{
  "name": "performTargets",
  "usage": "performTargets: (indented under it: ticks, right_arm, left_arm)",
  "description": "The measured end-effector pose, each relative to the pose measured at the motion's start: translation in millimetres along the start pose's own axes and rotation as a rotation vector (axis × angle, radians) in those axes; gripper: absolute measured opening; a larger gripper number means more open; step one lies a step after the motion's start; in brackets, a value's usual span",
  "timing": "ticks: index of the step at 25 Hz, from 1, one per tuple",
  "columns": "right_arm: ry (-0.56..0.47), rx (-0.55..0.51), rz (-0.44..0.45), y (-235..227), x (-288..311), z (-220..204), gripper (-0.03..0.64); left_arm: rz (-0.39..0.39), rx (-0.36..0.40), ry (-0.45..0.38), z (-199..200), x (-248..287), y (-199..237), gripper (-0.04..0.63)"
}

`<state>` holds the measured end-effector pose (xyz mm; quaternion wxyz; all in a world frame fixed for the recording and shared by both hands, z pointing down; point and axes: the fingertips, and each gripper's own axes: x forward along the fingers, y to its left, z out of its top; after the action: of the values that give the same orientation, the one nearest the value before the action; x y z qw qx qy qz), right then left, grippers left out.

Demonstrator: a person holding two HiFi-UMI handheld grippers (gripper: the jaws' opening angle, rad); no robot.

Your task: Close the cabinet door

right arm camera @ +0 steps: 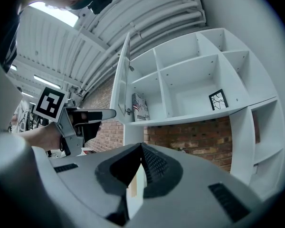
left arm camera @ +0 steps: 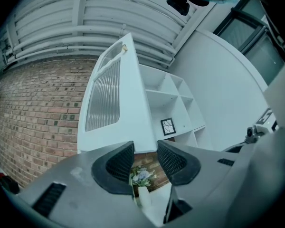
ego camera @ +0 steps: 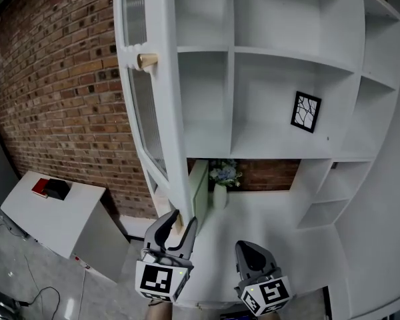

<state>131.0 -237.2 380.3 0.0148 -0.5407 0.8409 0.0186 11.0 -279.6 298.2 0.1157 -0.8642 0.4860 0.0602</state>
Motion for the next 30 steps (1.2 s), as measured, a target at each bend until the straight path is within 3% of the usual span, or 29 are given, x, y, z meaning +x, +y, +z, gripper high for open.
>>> performTargets:
  ticks: [10, 15, 24, 28, 30]
  right_arm:
    - [0.007, -0.009, -0.013, -26, 10, -3, 0.000]
    - [0.007, 0.004, -0.051, -46, 9, -3, 0.000]
    - [0.036, 0.001, -0.098, -77, 13, -11, 0.000]
    - [0.047, 0.002, -0.116, -89, 14, -14, 0.000]
    - [0.053, 0.004, -0.118, -92, 15, -16, 0.000]
  left_arm:
    - [-0.057, 0.015, 0.006, -8, 42, -17, 0.150]
    - [-0.074, 0.058, 0.014, -12, 63, -22, 0.147]
    - [-0.107, -0.012, 0.002, -16, 100, -24, 0.135]
    - [-0.104, -0.003, -0.005, -21, 112, -22, 0.126]
    - [-0.102, -0.017, -0.007, -22, 116, -17, 0.095]
